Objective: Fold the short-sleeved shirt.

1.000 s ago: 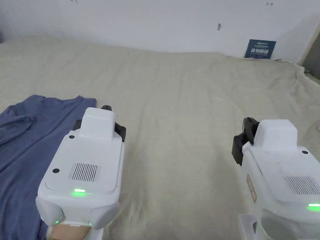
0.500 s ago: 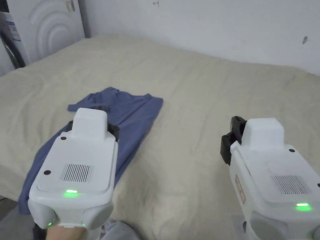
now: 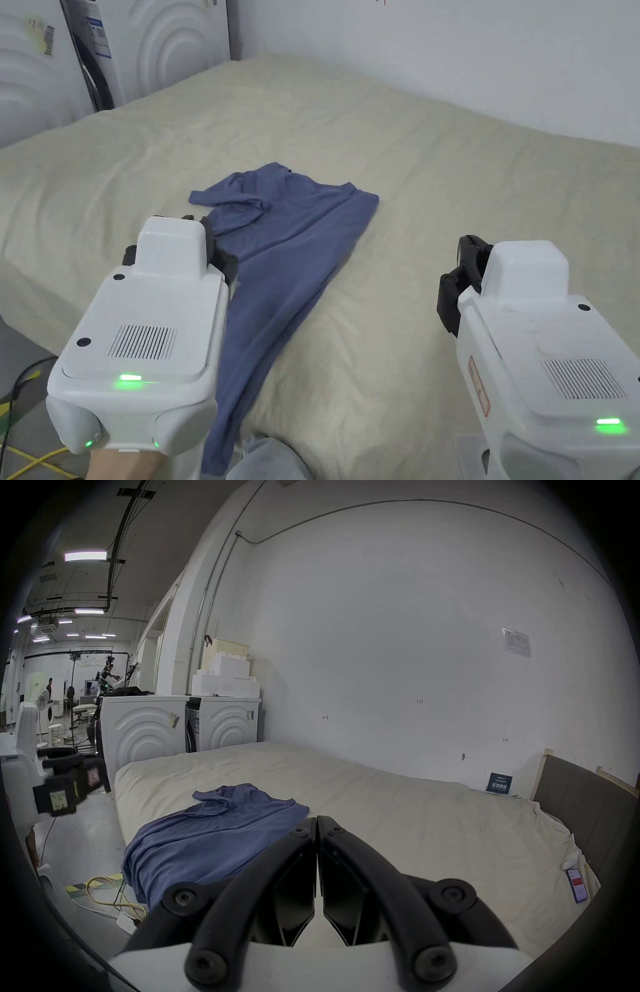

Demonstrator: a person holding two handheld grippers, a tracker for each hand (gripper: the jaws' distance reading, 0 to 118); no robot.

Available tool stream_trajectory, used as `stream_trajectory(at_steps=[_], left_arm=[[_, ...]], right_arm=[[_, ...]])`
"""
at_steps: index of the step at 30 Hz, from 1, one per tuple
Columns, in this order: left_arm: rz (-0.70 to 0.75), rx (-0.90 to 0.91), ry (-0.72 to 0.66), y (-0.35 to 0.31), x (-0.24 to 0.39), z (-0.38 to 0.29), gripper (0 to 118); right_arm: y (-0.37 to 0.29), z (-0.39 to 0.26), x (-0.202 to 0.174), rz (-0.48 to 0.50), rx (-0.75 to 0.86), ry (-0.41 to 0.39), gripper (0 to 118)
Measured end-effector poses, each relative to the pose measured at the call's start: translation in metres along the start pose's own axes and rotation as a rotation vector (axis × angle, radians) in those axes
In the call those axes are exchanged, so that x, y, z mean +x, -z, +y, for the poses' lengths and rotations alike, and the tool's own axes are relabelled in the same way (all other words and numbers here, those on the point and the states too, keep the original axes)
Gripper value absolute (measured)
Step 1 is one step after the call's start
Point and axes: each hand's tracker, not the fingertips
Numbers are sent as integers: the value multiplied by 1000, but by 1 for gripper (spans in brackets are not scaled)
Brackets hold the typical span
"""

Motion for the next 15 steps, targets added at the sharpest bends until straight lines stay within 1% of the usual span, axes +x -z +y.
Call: stream_trajectory(at_steps=[1,2,3,4,5,6,7,10,15], left_arm=[[-3,-11,-8,5,0,0,56],[-13,-30,-17,12,-1,0,92],[-25,-46,-27,18,-1,-1,114],[-27,-51,-33,25,-1,-1,118],[-38,-14,-50,29,0,-1,118],[-72,-23,-80,32,0,0,118],[-50,-55,-67,39,0,1,118],[-74,-83,-71,64,0,2,118],[-97,-132,-30,131,14,11,118]], right_arm=[[2,0,-1,1,-2,-1,0],[4,1,-1,2,-5,-3,0],[7,1,-1,3,-7,-5,0],[10,1,-1,5,-11,-8,0],[13,1,-2,8,-14,-9,0],[16,1,-1,11,-18,-7,0],[20,1,-1,14,-24,-2,0],[34,1,-1,17,-40,4,0],[61,-2,0,15,-69,9,0]])
